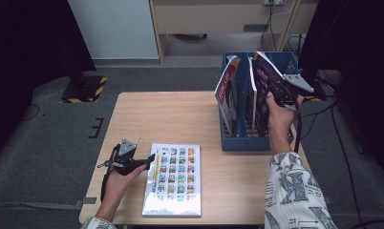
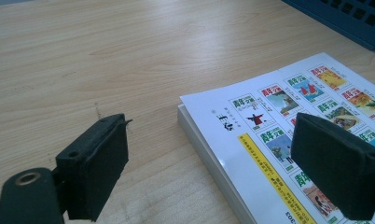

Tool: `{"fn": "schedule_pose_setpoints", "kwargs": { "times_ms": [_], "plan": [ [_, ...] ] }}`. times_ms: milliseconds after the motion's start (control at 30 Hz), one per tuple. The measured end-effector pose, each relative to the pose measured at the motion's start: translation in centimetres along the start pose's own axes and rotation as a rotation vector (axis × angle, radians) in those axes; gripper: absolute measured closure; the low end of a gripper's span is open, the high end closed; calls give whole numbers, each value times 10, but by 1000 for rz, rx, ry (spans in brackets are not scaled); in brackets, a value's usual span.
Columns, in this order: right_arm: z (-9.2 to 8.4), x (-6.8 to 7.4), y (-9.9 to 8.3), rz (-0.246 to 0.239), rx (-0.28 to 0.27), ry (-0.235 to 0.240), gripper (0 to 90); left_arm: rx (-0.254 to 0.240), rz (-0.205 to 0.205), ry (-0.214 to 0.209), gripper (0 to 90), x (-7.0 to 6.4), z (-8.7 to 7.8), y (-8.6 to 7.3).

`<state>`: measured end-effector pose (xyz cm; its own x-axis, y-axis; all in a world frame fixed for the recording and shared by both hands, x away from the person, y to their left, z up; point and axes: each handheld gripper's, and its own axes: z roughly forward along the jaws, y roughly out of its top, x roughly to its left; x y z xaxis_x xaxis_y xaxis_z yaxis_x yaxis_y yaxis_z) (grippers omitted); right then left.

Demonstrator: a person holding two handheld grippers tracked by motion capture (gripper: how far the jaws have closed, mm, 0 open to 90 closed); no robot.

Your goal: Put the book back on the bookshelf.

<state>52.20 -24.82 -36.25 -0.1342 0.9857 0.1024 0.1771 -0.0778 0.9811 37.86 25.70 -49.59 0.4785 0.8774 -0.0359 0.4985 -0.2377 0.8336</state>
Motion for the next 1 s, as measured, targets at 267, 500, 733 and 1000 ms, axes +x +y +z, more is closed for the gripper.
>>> {"fn": "schedule_pose_setpoints", "kwargs": {
  "times_ms": [267, 500, 733, 1000],
  "plan": [
    [2, 2, -8, -19, 14, -4, 841, 3, 3, 0, 109, 0, 1, 0],
    [5, -1, -14, -16, 30, -11, 841, 1, 2, 1, 109, 0, 0, 0],
    [7, -1, -16, -27, 44, -9, 840, 1, 4, 0, 109, 0, 1, 0],
    [6, 4, -17, -41, 60, 19, 835, 1, 6, 0, 109, 0, 1, 0]
  ]
}}
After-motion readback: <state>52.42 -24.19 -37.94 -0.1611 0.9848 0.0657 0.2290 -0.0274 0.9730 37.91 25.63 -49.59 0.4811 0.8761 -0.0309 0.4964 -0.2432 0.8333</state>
